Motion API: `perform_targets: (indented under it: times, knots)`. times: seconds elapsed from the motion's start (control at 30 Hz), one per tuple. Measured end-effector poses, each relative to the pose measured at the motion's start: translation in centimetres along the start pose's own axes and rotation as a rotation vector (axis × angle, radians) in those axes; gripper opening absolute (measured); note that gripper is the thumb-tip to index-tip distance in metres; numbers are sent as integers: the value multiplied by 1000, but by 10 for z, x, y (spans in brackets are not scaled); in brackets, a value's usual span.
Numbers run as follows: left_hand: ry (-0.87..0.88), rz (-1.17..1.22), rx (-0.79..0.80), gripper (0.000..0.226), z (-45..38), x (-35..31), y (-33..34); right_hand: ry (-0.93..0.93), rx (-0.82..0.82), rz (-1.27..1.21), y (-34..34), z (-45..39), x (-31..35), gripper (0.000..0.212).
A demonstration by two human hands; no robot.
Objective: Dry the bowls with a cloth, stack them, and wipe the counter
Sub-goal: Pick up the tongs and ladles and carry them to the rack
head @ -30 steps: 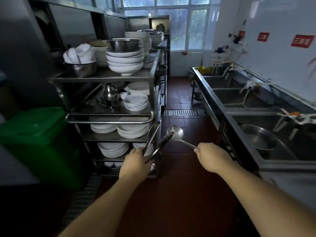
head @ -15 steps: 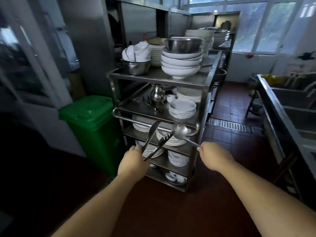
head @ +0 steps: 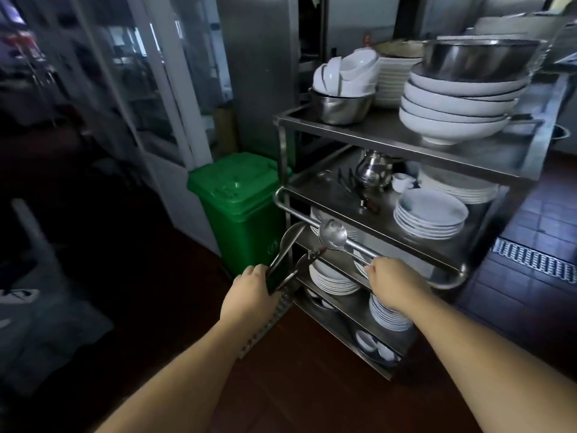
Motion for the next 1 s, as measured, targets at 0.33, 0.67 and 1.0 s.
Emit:
perform_targets:
  times: [0.33,0.67,1.0]
  knots:
    - [84,19,43,58,-164,55,-16,56,-2,103,5,-120,67,41]
    - [229,-17,137,49,-285,42,-17,177,21,173,2,-182,61,32]
    - [376,-194,177,56,-379,-31,-6,234,-26,-21,-12,-248,0,34]
Point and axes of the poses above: each hand's wrist, its own z-axis away from the middle knuckle, its own y-axis out of the palm, x = y × z, the point moved 1 cm from there along -z, towards the middle knuckle, and after that the axes turned 3 degrees about z, right-handed, at the moved point
